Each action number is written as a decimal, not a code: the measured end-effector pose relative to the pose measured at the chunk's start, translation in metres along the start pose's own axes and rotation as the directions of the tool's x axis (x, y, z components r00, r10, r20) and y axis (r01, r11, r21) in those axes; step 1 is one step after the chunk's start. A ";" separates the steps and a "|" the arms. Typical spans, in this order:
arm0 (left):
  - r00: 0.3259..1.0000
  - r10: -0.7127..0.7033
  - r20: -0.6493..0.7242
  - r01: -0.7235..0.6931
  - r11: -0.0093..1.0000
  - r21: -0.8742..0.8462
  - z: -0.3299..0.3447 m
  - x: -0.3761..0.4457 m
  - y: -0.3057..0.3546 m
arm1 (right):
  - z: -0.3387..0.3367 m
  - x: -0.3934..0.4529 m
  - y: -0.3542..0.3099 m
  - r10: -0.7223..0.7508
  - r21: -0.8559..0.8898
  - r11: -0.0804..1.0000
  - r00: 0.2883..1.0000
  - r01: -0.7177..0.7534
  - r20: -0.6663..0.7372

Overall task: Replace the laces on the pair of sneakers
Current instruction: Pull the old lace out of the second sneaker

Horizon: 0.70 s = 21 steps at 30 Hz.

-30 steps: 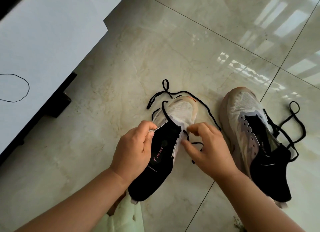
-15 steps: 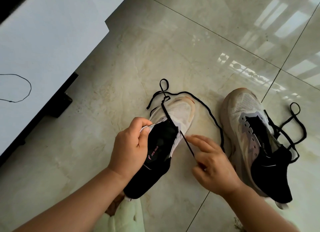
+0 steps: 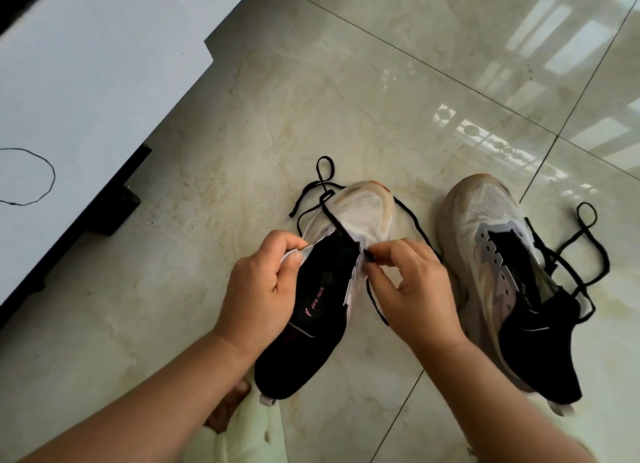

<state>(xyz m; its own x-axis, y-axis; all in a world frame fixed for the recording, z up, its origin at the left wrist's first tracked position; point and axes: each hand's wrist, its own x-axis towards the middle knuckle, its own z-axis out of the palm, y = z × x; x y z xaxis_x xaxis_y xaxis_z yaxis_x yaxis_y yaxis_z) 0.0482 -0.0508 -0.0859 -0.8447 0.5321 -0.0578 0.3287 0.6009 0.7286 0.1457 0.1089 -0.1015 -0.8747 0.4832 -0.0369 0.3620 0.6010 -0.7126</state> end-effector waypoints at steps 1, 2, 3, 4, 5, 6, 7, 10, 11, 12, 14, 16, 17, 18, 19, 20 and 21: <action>1.000 0.003 0.000 -0.003 1.000 -0.011 0.001 0.000 0.000 | 0.000 0.000 0.000 -0.017 0.010 1.000 1.000 0.017 -0.006; 1.000 0.002 -0.003 -0.002 1.000 -0.022 0.001 -0.001 0.000 | -0.001 0.001 0.000 -0.039 0.028 0.999 0.999 0.040 -0.006; 1.000 -0.006 -0.009 0.006 0.999 -0.032 0.003 -0.002 0.000 | -0.001 0.001 0.000 -0.059 0.056 0.997 0.998 0.059 -0.001; 1.000 -0.024 -0.019 0.023 0.999 -0.041 0.004 -0.003 0.000 | -0.001 0.001 0.000 -0.066 0.097 0.993 0.998 0.065 0.007; 0.998 -0.049 -0.031 0.047 0.998 -0.048 0.005 -0.005 0.000 | -0.001 0.001 0.001 -0.065 0.144 0.988 0.998 0.062 0.019; 0.996 -0.077 -0.047 0.074 0.996 -0.054 0.006 -0.005 -0.001 | -0.002 0.000 0.002 -0.061 0.188 0.981 0.997 0.053 0.039; 0.993 -0.103 -0.065 0.099 0.993 -0.062 0.006 -0.005 -0.002 | -0.003 -0.002 0.004 -0.061 0.223 0.974 0.996 0.045 0.068; 0.986 -0.142 -0.091 0.134 0.987 -0.083 0.005 -0.002 -0.003 | -0.007 -0.009 0.014 -0.134 0.255 0.963 0.978 0.091 0.158; 0.986 -0.142 -0.089 0.135 0.988 -0.078 0.005 -0.001 -0.002 | -0.009 -0.012 0.019 -0.165 0.245 0.962 0.970 0.119 0.179; 0.985 -0.145 -0.092 0.138 0.988 -0.072 0.005 0.000 -0.003 | -0.011 -0.015 0.024 -0.184 0.215 0.966 0.962 0.140 0.201; 0.981 -0.161 -0.108 0.154 0.985 -0.073 0.002 0.002 -0.004 | -0.014 -0.020 0.034 -0.202 0.121 0.977 0.947 0.177 0.248; 0.983 -0.147 -0.105 0.140 0.987 -0.077 0.000 0.004 -0.004 | -0.015 -0.023 0.041 -0.132 0.027 0.991 0.941 0.130 0.311; 0.987 -0.128 -0.094 0.122 0.990 -0.067 -0.001 0.005 -0.004 | -0.014 -0.023 0.042 -0.060 0.001 0.998 0.945 0.063 0.321; 0.991 -0.109 -0.082 0.105 0.993 -0.054 -0.001 0.005 -0.003 | -0.013 -0.022 0.039 0.016 -0.003 1.000 0.952 -0.016 0.307; 0.993 -0.095 -0.075 0.092 0.995 -0.045 -0.001 0.005 -0.001 | -0.012 -0.021 0.035 0.077 0.027 0.996 0.961 -0.087 0.267; 0.994 -0.084 -0.071 0.081 0.996 -0.044 -0.001 0.005 0.000 | -0.012 -0.017 0.028 0.113 0.072 0.989 0.971 -0.131 0.211; 0.995 -0.076 -0.067 0.073 0.996 -0.049 0.000 0.005 0.002 | -0.012 -0.013 0.019 0.124 0.111 0.984 0.980 -0.142 0.152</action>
<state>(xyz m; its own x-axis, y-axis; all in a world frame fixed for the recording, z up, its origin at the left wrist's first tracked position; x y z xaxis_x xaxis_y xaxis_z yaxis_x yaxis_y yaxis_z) 0.0449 -0.0471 -0.0850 -0.8937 0.4436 -0.0669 0.2453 0.6081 0.7550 0.1682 0.1215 -0.1067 -0.8618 0.4515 -0.2315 0.4446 0.4521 -0.7733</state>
